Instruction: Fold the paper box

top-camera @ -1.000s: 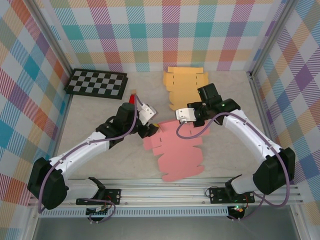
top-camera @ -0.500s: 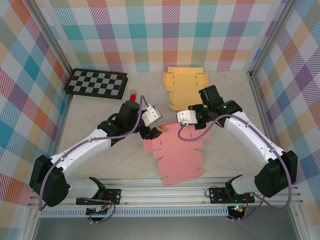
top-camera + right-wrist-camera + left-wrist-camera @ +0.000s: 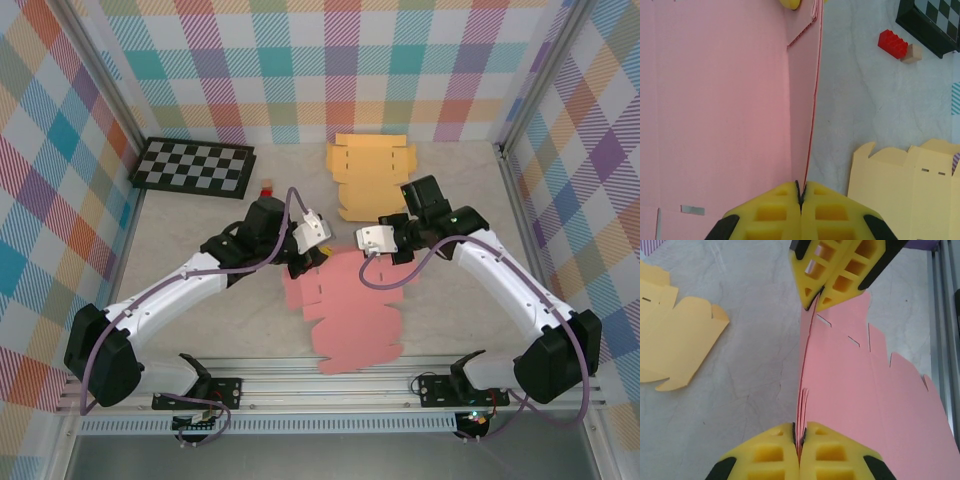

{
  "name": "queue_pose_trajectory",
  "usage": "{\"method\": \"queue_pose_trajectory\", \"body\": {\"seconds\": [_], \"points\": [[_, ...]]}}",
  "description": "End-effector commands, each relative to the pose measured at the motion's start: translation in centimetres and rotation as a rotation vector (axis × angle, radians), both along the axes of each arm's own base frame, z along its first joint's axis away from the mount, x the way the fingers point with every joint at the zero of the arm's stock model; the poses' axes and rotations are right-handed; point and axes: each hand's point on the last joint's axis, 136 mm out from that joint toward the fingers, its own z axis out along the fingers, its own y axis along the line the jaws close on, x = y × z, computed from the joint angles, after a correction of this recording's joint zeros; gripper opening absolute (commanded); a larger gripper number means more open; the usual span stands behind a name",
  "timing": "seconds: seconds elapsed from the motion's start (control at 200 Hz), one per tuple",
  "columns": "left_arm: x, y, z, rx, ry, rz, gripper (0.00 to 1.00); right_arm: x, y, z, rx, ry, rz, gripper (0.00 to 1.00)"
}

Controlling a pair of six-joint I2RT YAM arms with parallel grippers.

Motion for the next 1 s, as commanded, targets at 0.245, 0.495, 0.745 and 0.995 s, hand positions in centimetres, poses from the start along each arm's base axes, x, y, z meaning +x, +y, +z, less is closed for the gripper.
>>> {"method": "queue_pose_trajectory", "body": {"seconds": [0.245,0.495,0.745,0.995], "points": [[5.3,4.1,3.2,-0.028,-0.146,0.415,0.60,1.5,0.4,0.4,0.045,-0.017,-0.077,0.00],[4.0,14.0,-0.9,-0.196,0.420,1.147,0.69,6.3,-0.4,0.5,0.100,-0.124,-0.318,0.00],[0.2,10.5,-7.1,-0.277,0.753,1.018,0.65,8.7,-2.0,-2.0,0.014,-0.219,-0.480,0.00],[1.4,7.4,-8.8,-0.253,0.747,0.868,0.69,6.9,-1.2,-2.8,0.070,-0.167,-0.426,0.00]]}}
